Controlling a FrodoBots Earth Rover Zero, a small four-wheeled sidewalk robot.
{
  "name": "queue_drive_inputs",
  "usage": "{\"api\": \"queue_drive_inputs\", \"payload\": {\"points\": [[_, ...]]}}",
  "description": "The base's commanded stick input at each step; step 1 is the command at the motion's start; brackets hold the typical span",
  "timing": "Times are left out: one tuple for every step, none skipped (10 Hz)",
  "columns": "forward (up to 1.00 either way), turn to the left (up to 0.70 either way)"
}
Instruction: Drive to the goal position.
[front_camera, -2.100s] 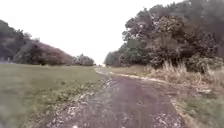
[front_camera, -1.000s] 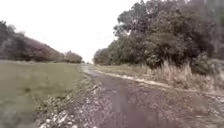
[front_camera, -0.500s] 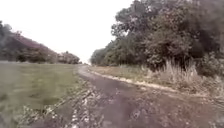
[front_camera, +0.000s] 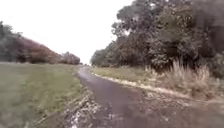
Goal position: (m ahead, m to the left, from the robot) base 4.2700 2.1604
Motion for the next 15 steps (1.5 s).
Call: {"api": "queue_drive_inputs", "payload": {"points": [[0.99,0.00],[0.99,0.00],[0.99,0.00],[0.99,0.00],[0.99,0.00],[0.99,0.00],[0.99,0.00],[0.99,0.00],[0.99,0.00],[0.99,0.00],[0.99,0.00],[0.99,0.00],[0.99,0.00],[0.99,0.00],[0.99,0.00]]}}
